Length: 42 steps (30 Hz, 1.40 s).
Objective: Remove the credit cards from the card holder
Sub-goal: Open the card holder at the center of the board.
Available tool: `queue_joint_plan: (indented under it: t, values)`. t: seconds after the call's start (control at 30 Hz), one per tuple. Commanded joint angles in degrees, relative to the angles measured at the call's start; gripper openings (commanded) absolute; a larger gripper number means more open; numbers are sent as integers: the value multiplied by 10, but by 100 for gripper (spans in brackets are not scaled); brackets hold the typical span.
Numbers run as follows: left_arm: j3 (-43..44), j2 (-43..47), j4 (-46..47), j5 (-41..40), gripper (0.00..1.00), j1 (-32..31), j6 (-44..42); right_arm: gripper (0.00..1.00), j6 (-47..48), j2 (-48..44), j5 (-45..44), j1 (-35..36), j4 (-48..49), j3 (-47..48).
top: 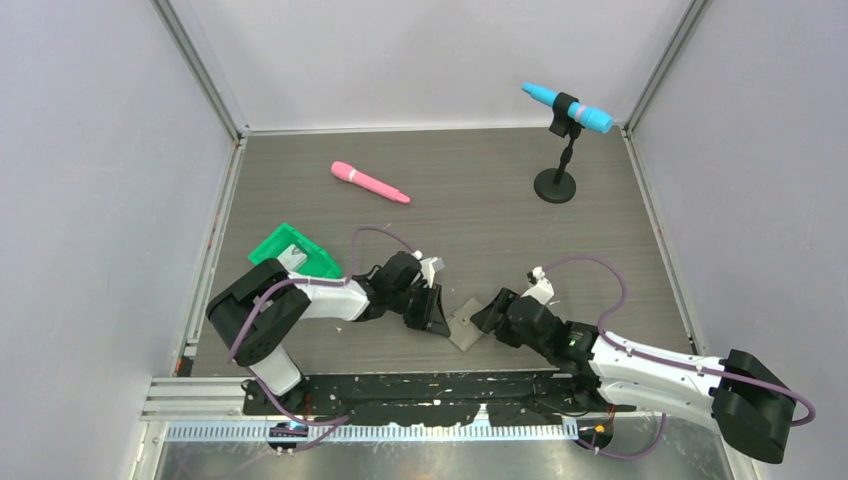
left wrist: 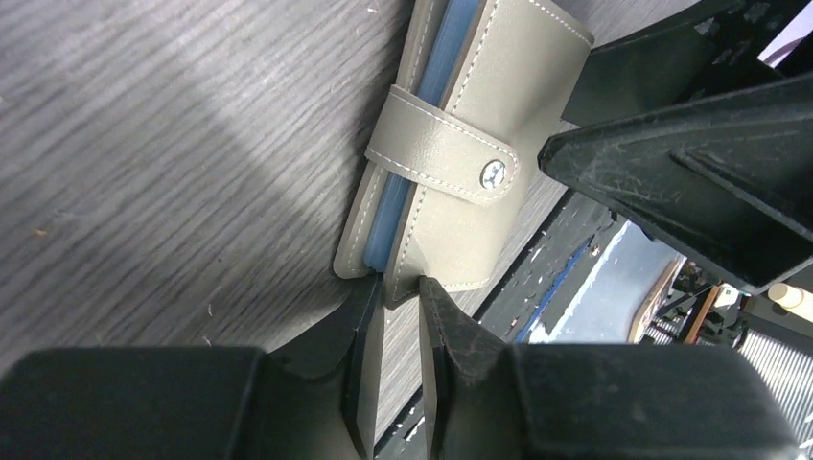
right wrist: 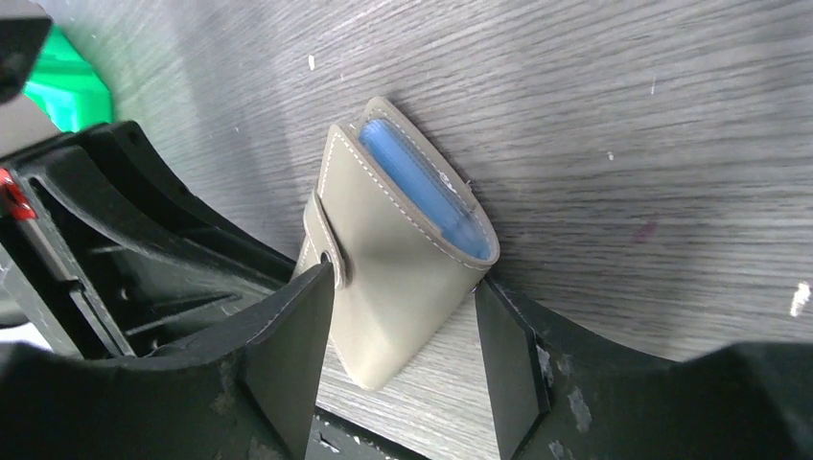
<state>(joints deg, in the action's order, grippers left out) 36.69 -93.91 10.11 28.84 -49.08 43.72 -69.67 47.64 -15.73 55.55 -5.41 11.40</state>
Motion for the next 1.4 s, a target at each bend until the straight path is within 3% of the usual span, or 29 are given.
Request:
queue_joint_plan:
  t: [0.0, 0.13, 0.2, 0.33, 0.63, 0.93, 1.37]
  values:
    - [-9, 11, 32, -14, 22, -16, 27, 62, -36, 13, 19, -1, 72, -32]
    - [-10, 15, 31, -20, 22, -18, 30, 48, -36, 5, 9, -1, 82, -39]
    - [-12, 23, 27, -25, 24, -18, 30, 29, -32, -5, 6, -1, 82, -39]
    - [-1, 45, -12, -40, 32, -18, 15, 7, -21, -32, 3, -1, 73, -35]
    - [84, 131, -205, -138, 49, -34, -57, 5, 10, -41, 12, -1, 6, 13]
    - [134, 103, -222, -142, 50, -45, -76, 5, 18, -24, 28, -1, 5, 46]
    - [156, 40, -174, -99, 52, -51, -72, 5, 22, -39, 36, -1, 24, 41]
